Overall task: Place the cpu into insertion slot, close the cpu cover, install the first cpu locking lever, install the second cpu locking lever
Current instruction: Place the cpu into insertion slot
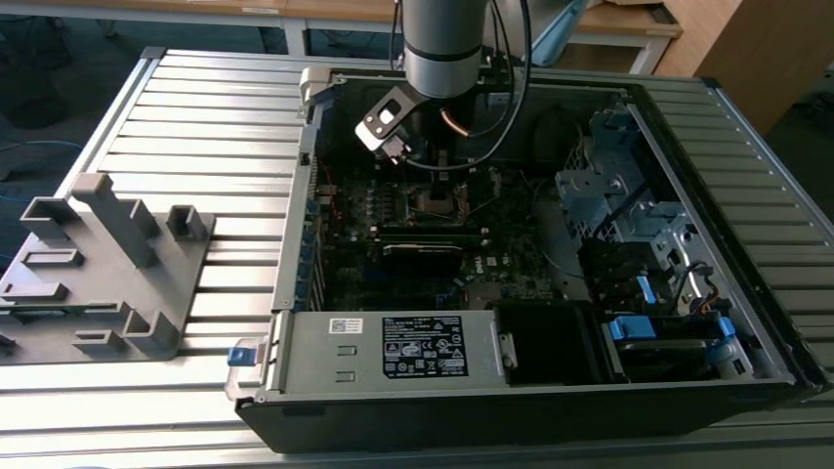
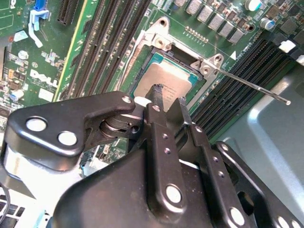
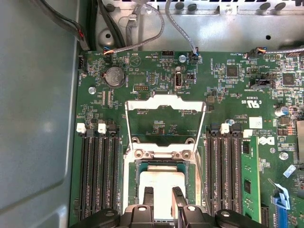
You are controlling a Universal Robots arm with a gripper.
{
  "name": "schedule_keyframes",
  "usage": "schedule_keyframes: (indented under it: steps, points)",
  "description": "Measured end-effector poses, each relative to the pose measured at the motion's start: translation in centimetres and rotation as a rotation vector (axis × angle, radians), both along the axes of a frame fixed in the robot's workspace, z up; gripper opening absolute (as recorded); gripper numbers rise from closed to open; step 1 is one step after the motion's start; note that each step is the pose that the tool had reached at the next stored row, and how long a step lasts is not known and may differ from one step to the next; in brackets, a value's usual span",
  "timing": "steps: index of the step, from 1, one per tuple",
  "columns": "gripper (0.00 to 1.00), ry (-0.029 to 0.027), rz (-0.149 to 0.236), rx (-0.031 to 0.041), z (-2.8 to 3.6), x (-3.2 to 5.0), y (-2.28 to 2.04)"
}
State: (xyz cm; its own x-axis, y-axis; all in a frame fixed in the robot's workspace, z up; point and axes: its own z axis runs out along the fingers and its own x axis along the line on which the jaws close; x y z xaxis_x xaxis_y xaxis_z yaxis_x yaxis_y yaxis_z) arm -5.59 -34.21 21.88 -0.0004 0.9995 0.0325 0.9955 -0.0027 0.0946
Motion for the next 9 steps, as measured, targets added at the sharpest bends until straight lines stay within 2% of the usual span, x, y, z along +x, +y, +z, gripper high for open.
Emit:
schedule_keyframes:
  steps: [1,2,4,5,9]
  points:
    - [0.29,0.0045,0.000,0.0001,0.00,0.01,0.00]
    - [0.29,0.0125,0.000,-0.0001,-0.01,0.02,0.00]
    - [0.29,0.0386,0.000,0.0001,-0.03,0.07,0.00]
    - [0.29,0.0491,0.000,0.0000,-0.03,0.08,0.00]
    - [0.29,0.0524,0.000,0.0000,-0.04,0.08,0.00]
